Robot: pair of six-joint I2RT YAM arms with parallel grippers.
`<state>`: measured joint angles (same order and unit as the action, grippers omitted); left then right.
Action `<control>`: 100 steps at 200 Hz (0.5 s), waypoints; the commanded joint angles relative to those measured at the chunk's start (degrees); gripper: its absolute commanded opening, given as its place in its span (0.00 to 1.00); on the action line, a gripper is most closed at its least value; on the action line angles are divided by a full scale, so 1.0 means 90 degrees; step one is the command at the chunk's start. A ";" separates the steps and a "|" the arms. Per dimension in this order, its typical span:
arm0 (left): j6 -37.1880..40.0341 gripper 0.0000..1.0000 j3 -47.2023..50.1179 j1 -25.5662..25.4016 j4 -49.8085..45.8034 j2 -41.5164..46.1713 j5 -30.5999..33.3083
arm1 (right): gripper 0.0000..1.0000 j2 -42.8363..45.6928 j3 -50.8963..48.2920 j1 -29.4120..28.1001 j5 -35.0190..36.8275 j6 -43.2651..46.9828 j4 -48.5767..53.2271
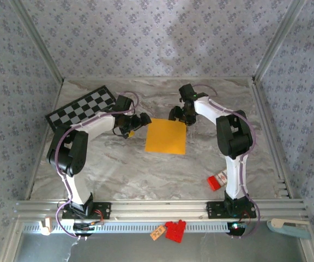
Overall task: Fold a paper plane with a square sheet of paper (pick it up from the middle)
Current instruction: Move the square sheet of paper to the center of the table.
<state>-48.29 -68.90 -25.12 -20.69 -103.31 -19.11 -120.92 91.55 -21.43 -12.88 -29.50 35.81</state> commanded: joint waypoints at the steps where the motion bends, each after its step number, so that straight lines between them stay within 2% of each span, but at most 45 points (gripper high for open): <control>1: -0.0039 1.00 -0.0286 -0.0150 -0.0350 -0.0140 -0.0163 | 0.65 -0.0177 0.0153 -0.0076 0.0069 0.0073 0.0434; 23: 0.0034 1.00 -0.0400 -0.0276 -0.0547 -0.0220 -0.0068 | 0.65 -0.0102 -0.0039 -0.0193 0.0209 -0.0292 0.0406; 41: 0.0014 1.00 -0.0429 -0.0321 -0.0649 -0.0259 -0.0035 | 0.66 0.0052 -0.0369 -0.0331 0.0265 -0.1031 0.0230; 84: 0.0115 1.00 -0.0468 -0.0391 -0.1018 -0.0279 0.0218 | 0.65 0.0415 -0.1094 -0.0843 -0.0279 -0.2647 -0.0879; 100: 0.0190 0.99 -0.0473 -0.0423 -0.1147 -0.0279 0.0292 | 0.64 0.0592 -0.1215 -0.0881 -0.0535 -0.2898 -0.1329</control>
<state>-48.01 -71.59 -28.32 -26.96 -105.47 -18.26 -117.60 83.26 -27.99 -13.41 -46.57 29.19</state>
